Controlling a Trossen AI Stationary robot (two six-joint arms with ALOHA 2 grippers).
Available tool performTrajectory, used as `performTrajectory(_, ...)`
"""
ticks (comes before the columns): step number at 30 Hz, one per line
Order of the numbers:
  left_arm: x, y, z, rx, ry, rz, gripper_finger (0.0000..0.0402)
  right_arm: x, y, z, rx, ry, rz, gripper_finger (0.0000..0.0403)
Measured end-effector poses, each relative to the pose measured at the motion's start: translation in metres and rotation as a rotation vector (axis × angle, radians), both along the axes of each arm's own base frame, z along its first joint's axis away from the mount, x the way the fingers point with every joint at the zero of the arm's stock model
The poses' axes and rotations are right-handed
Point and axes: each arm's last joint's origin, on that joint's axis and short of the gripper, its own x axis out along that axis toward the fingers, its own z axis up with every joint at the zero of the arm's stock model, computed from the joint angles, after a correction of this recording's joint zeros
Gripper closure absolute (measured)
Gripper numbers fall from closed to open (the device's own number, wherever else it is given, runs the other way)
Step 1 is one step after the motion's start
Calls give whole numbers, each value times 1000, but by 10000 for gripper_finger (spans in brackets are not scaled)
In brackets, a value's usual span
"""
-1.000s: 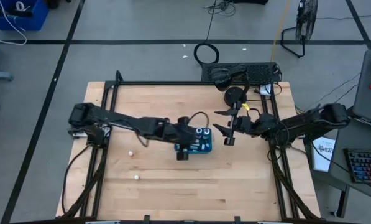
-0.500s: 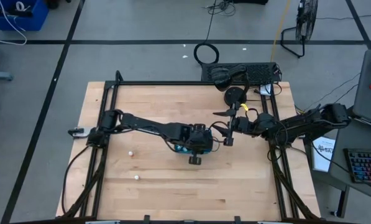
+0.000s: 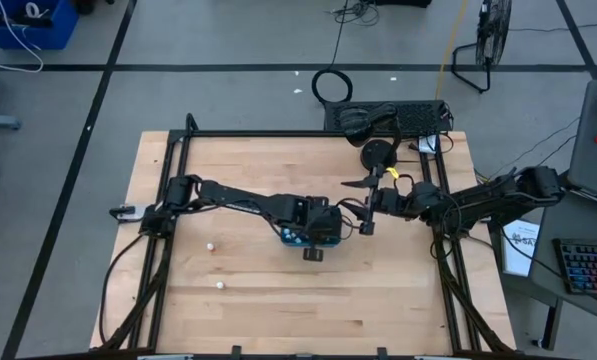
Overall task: Pick & Place food coloring
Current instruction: Put the small yellow food coloring bottle into the blue container
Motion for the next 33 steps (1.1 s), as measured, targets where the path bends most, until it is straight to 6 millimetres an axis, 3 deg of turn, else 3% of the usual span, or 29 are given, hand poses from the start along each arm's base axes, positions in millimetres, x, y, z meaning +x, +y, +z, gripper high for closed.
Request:
performTrajectory(9,-1,-1,-1,-25,14,-18,336,-9,1,13,81,-74,55,188)
performTrajectory(16,5,1,-25,-46,60,-25,336,-19,3,24,65,-115,151,190)
performTrajectory(33,6,2,-42,-103,111,-26,337,-21,3,26,73,-110,167,191)
